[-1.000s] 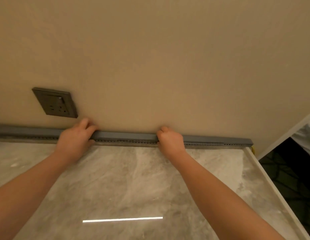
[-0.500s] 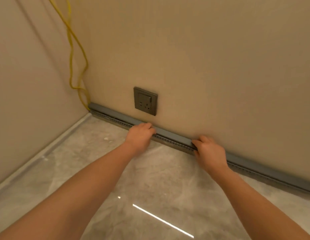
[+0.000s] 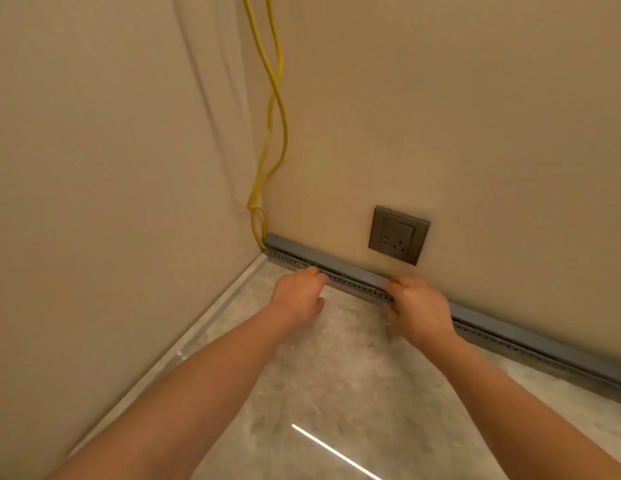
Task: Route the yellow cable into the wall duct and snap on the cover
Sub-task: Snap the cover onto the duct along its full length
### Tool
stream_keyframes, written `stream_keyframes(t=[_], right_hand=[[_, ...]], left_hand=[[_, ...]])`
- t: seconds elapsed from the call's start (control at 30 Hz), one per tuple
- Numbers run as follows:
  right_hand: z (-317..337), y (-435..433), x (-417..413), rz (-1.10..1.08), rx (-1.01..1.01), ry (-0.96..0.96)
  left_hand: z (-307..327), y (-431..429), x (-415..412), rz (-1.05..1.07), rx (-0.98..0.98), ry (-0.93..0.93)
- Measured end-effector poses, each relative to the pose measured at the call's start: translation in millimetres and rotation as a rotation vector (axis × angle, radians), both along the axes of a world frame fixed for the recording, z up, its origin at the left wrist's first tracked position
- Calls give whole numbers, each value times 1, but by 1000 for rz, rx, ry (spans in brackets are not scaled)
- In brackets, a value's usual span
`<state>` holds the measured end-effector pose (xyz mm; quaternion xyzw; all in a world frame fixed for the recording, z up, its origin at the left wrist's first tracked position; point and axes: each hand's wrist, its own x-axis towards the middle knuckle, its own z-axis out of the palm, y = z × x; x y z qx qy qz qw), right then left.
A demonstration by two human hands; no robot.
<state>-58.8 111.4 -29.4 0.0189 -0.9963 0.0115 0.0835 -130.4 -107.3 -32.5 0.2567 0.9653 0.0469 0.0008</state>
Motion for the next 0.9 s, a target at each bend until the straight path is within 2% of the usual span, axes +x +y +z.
stream_keyframes(t=[0.2,0.37,0.47,0.57,0.7,0.9], right_hand=[[-1,-79,-61,38,-97,13],[-6,-123,-109,74,-168,-7],[-10,-140,-131,54,-175,-5],[-13,-152,-143,40,-75,-28],[-10,-162,-152,48,80,-53],[8,-177,-171,106,293,-204]], left_hand=[[-13,-65,-57,135,160,-145],[-37,-83,-100,390,531,-382],[-51,-80,-118,461,811,-485],[-65,-73,-135,540,999,-598],[-80,-73,-146,551,975,-588],[-83,-62,-142,587,1156,-571]])
